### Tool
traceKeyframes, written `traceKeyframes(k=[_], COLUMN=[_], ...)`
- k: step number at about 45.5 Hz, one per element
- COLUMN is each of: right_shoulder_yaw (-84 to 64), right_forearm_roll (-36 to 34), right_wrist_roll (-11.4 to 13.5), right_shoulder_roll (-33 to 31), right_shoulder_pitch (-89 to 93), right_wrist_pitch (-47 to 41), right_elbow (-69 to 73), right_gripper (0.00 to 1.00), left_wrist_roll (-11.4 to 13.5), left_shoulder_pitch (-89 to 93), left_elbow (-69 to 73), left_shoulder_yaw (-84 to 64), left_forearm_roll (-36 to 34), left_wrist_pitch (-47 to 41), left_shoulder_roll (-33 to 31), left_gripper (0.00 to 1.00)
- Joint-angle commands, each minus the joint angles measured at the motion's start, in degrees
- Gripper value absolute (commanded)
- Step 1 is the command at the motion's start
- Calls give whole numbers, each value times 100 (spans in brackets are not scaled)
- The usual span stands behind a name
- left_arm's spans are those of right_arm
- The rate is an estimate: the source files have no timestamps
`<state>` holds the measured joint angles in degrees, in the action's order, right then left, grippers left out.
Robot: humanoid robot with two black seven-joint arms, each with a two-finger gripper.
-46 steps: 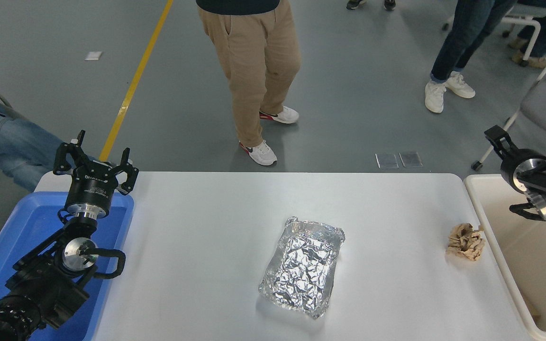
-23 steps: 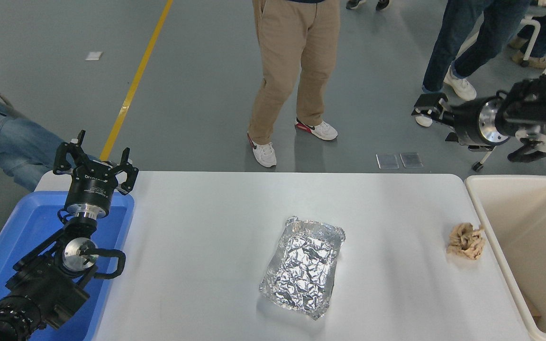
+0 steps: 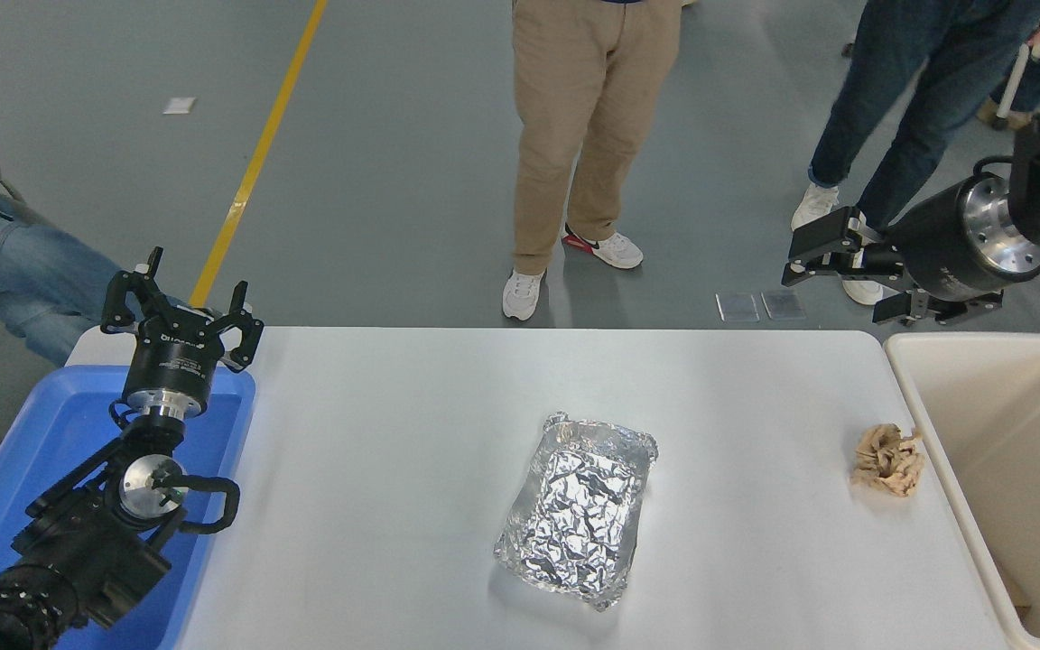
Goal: Pick up paper cup place in dustbin
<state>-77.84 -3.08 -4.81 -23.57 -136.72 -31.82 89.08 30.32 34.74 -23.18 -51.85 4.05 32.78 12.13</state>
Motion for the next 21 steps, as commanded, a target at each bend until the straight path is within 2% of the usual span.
traceKeyframes(k=[1,21], right_shoulder_yaw=[-83,-83], right_forearm_roll=[53,61], right_wrist_roll=[16,24], right_shoulder_roll=[186,300], right_shoulder_pitch=[-540,-514], right_wrist_pitch=[-571,-571], right_elbow=[224,223], right_gripper=[100,100], left_wrist_roll=[0,0], left_shoulder_pitch=[6,-3], left_elbow=[-3,6], left_shoulder_yaw=[0,0], left_forearm_roll=[0,0], left_wrist_pitch=[0,0], left_shoulder_roll=[0,0], left_gripper=[99,99])
